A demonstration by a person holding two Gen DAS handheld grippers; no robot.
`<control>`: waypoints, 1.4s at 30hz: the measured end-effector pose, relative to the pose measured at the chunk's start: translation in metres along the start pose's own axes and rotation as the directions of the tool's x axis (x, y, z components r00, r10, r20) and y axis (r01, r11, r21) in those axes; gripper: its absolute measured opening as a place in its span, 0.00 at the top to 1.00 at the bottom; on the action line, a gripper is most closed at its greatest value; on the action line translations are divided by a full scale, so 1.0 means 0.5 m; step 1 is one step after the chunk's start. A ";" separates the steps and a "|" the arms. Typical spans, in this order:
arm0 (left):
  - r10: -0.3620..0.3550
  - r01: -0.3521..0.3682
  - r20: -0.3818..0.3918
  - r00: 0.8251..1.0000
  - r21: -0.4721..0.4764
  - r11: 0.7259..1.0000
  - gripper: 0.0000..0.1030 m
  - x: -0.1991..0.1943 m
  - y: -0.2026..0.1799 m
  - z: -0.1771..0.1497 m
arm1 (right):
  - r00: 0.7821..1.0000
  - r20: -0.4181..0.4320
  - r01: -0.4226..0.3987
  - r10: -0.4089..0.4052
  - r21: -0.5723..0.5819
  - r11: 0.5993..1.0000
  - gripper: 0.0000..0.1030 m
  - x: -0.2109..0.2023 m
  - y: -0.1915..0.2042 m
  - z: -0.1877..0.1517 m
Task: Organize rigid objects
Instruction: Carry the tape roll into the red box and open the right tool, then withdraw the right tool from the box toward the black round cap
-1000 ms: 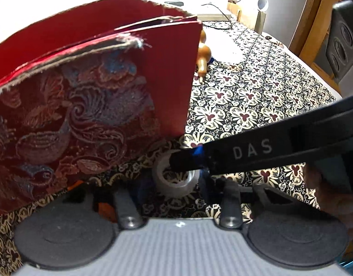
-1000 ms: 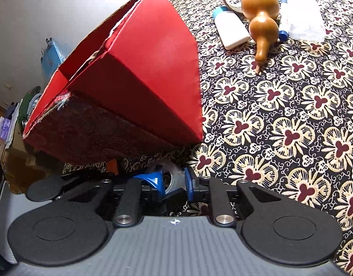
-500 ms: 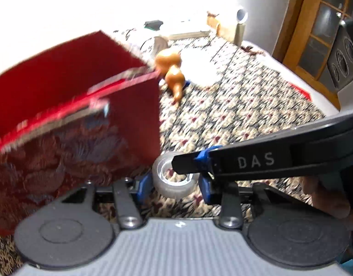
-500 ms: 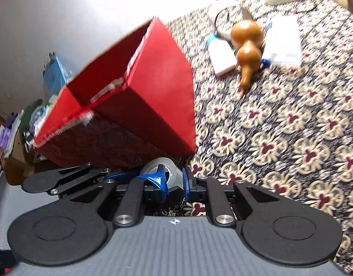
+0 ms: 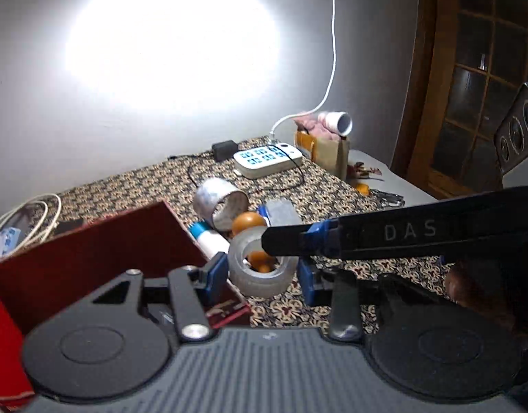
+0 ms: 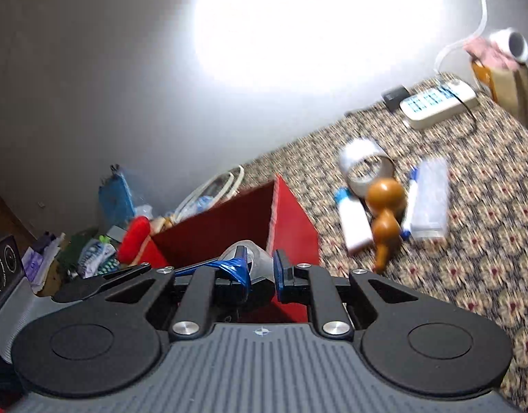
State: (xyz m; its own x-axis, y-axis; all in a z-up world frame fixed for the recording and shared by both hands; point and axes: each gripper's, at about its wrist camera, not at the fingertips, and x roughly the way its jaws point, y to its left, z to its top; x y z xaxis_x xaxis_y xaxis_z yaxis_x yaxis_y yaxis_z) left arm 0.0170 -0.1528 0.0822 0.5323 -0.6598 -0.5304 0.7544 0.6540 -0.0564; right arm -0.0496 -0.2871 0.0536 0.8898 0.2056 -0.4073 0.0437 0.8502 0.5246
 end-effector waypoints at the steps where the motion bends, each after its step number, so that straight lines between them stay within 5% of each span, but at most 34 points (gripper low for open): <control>1: 0.014 -0.014 0.010 1.000 -0.006 1.000 0.65 -0.005 0.014 0.007 | 1.000 0.002 -0.013 0.013 -0.009 1.000 1.00 0.015 0.011 0.007; 7: 0.098 -0.099 -0.008 0.995 -0.095 0.991 0.65 -0.018 0.126 0.008 | 0.996 -0.059 -0.078 0.074 -0.064 0.995 1.00 0.127 0.073 0.016; 17: 0.219 -0.260 -0.221 0.950 -0.179 0.949 0.64 0.010 0.271 -0.085 | 0.945 -0.320 -0.105 0.069 -0.097 0.990 1.00 0.322 0.160 -0.058; 22: 0.204 -0.285 -0.311 0.928 -0.243 0.927 0.64 0.017 0.320 -0.121 | 0.906 -0.422 -0.095 0.038 -0.115 0.989 1.00 0.370 0.190 -0.081; 28: 0.164 -0.279 -0.339 0.926 -0.323 0.904 0.60 0.008 0.356 -0.135 | 0.881 -0.470 -0.086 0.051 -0.054 0.995 0.97 0.389 0.191 -0.076; 32: 0.173 -0.294 -0.351 0.920 -0.329 0.897 0.48 0.005 0.367 -0.135 | 0.880 -0.470 -0.080 0.069 -0.003 0.997 0.96 0.390 0.187 -0.078; 42: 0.232 -0.335 -0.360 0.904 -0.259 0.906 0.42 0.000 0.350 -0.123 | 0.917 -0.396 -0.047 0.043 -0.001 0.999 0.95 0.348 0.191 -0.080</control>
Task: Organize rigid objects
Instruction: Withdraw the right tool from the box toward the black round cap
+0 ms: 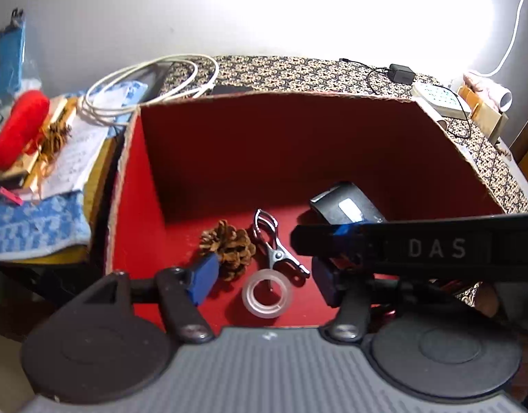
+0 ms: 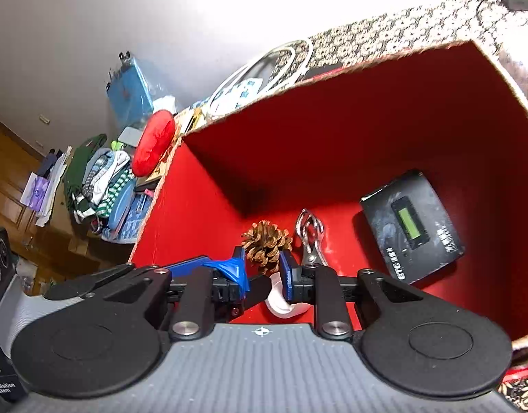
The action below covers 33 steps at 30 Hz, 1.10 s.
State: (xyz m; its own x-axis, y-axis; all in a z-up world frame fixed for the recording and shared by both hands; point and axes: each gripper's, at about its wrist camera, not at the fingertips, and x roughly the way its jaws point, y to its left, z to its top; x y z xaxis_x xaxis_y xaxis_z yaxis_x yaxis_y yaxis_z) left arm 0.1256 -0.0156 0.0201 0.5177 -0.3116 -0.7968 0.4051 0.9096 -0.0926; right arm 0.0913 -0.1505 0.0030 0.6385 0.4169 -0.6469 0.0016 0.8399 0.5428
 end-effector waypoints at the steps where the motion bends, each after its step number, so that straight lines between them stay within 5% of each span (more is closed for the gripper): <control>1: 0.010 -0.010 0.006 1.000 0.010 1.000 0.41 -0.003 -0.005 0.000 | 1.000 0.013 0.007 -0.007 -0.008 1.000 0.95 -0.006 0.002 -0.003; 16: 0.107 -0.111 0.077 0.991 0.048 0.993 0.32 -0.066 -0.060 -0.007 | 0.989 0.148 0.046 -0.027 -0.126 0.991 0.94 -0.091 0.039 -0.040; 33: 0.213 -0.215 0.095 0.972 0.007 0.977 0.27 -0.143 -0.123 -0.058 | 0.985 0.164 -0.030 0.056 -0.158 0.987 0.92 -0.171 0.024 -0.093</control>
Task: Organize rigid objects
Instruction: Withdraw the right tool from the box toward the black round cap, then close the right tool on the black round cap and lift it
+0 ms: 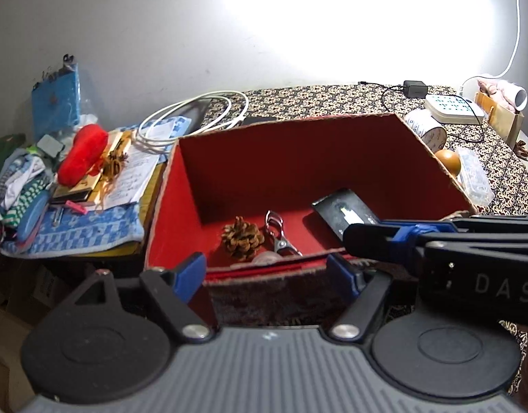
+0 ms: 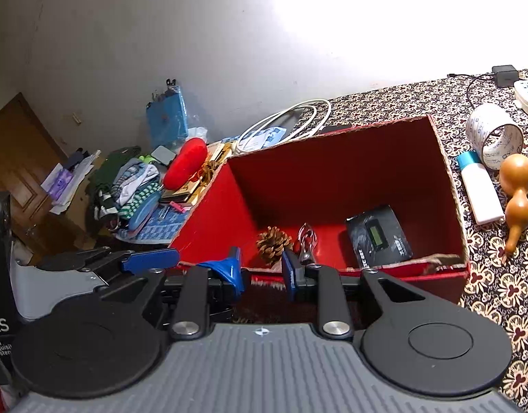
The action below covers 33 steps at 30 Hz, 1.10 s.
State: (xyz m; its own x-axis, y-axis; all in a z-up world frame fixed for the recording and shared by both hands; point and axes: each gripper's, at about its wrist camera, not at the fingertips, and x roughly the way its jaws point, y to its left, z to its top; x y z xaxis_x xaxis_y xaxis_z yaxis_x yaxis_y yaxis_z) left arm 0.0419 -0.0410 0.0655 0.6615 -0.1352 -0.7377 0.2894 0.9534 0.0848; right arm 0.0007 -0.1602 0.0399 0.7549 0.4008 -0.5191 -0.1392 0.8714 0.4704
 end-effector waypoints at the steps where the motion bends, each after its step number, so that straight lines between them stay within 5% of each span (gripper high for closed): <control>1: 0.005 -0.005 -0.002 1.000 -0.003 1.000 0.27 -0.004 -0.004 -0.004 | 1.000 -0.001 -0.004 0.004 0.000 1.000 0.92 -0.004 -0.001 -0.003; 22: 0.064 -0.067 -0.109 0.992 -0.025 0.997 0.11 0.005 -0.087 -0.079 | 0.995 -0.101 -0.021 0.026 0.050 0.999 0.89 -0.033 -0.068 -0.070; 29: 0.017 -0.026 -0.159 0.987 -0.057 0.998 0.11 0.036 -0.081 -0.115 | 0.987 -0.159 0.000 0.014 0.087 0.996 0.89 -0.015 -0.105 -0.103; 33: -0.072 0.060 -0.146 0.987 -0.089 0.994 0.11 0.051 -0.070 -0.148 | 0.982 -0.191 0.025 -0.006 0.099 0.995 0.89 -0.002 -0.122 -0.123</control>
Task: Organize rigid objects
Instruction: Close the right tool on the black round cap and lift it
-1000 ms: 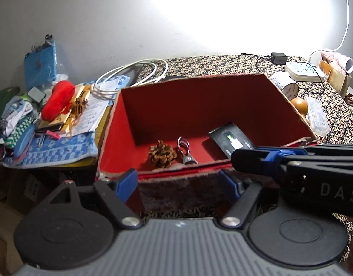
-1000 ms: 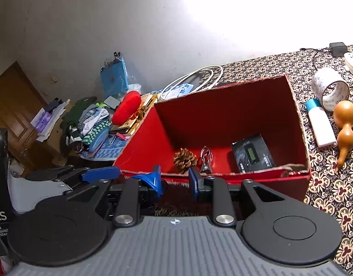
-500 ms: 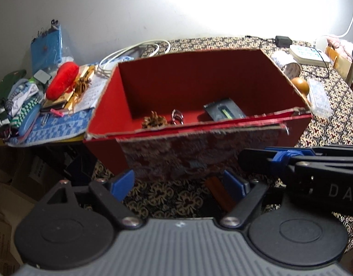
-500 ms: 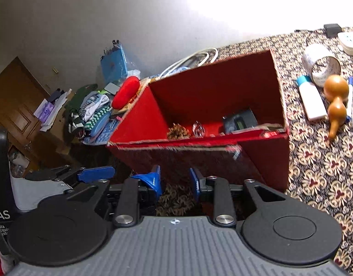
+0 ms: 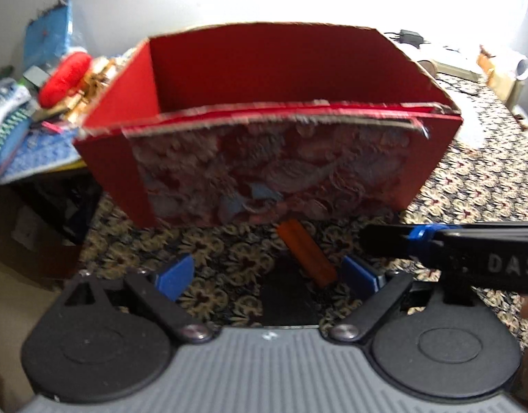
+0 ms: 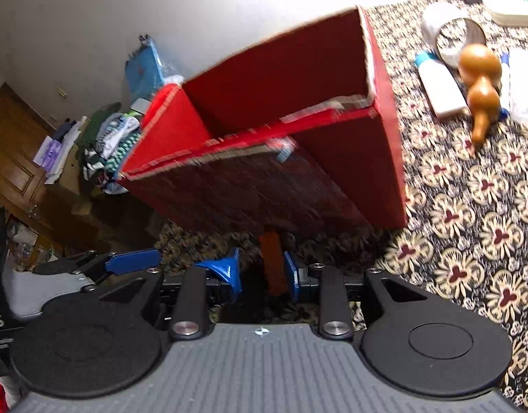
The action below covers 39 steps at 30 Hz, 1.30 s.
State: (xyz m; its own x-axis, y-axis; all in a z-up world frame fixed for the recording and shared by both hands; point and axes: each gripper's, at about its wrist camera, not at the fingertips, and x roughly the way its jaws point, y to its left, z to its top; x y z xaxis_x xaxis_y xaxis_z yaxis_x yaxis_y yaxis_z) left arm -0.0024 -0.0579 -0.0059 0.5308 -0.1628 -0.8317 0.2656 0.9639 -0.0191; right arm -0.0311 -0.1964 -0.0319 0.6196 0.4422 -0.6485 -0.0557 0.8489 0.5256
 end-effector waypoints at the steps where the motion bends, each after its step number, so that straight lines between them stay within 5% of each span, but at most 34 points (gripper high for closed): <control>1: -0.019 0.019 -0.001 1.000 -0.006 1.000 0.11 0.004 0.002 -0.006 | 1.000 -0.007 0.007 -0.007 0.003 1.000 0.89 0.005 -0.004 -0.003; 10: -0.125 0.125 0.022 0.992 0.022 0.992 0.11 0.027 0.008 -0.038 | 0.997 -0.058 0.044 -0.041 0.058 0.997 0.88 0.037 -0.033 -0.015; 16: -0.156 0.156 -0.009 0.988 0.035 0.987 0.12 0.051 0.018 -0.053 | 0.993 -0.106 -0.045 0.051 0.056 0.997 0.87 0.053 -0.022 -0.020; 18: -0.169 0.170 -0.025 0.985 0.038 0.985 0.32 0.061 0.021 -0.056 | 0.989 -0.133 -0.056 0.062 0.052 0.997 0.87 0.065 -0.014 -0.021; 20: -0.196 0.198 -0.058 0.979 0.032 0.980 0.41 0.073 0.026 -0.060 | 0.984 -0.163 -0.070 0.077 0.053 0.996 0.87 0.077 -0.008 -0.023; 31: -0.175 0.179 -0.042 0.984 0.128 0.975 0.49 0.080 0.013 -0.074 | 0.976 -0.206 -0.055 0.071 0.084 0.995 0.85 0.112 0.007 -0.029; 39: -0.226 0.231 -0.051 0.973 0.123 0.965 0.48 0.067 0.020 -0.072 | 0.973 -0.214 -0.077 0.092 0.077 0.994 0.88 0.115 0.016 -0.029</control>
State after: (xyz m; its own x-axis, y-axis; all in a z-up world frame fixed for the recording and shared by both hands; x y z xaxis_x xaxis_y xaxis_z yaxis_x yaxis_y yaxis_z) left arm -0.0108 -0.0461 -0.0540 0.4155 -0.3653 -0.8330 0.4779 0.8669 -0.1418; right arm -0.0073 -0.1602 -0.0730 0.4300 0.5699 -0.7003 -0.0427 0.7876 0.6147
